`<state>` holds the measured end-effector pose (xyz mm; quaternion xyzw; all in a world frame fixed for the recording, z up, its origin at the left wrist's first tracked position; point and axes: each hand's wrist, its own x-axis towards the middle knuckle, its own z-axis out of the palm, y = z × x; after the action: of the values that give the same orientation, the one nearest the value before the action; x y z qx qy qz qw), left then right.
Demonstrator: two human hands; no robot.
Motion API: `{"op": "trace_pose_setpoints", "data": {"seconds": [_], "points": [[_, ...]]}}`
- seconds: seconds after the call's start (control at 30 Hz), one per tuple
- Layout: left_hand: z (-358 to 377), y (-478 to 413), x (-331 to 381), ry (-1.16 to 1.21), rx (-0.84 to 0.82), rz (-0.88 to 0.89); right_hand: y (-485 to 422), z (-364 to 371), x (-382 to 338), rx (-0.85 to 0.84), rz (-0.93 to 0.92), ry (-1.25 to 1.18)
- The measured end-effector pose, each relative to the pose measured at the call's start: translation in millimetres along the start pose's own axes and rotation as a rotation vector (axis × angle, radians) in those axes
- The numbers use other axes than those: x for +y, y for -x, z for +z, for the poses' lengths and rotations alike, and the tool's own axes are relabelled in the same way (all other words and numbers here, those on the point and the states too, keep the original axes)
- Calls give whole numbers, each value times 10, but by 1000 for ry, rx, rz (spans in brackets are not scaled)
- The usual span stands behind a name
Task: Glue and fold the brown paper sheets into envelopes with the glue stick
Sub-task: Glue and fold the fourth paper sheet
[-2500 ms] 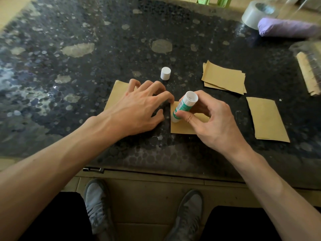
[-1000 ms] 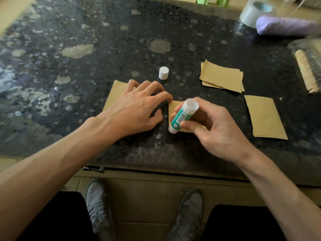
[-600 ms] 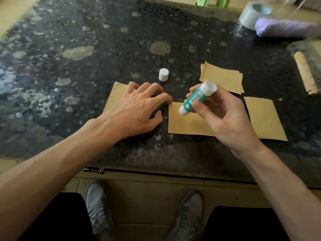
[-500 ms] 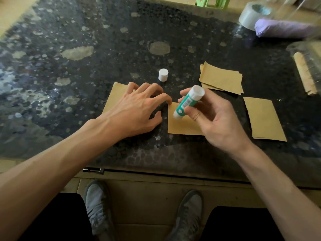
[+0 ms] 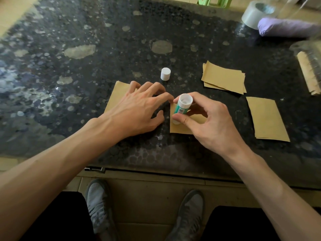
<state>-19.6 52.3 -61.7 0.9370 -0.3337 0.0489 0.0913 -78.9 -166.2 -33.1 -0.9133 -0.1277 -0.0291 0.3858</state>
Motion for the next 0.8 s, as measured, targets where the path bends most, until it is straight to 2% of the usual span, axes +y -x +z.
{"op": "trace_pose_setpoints", "data": {"seconds": [0.8], "points": [[-11,-2,20,-1,2,-8,151,-66,-12,-97,29,-22]]}}
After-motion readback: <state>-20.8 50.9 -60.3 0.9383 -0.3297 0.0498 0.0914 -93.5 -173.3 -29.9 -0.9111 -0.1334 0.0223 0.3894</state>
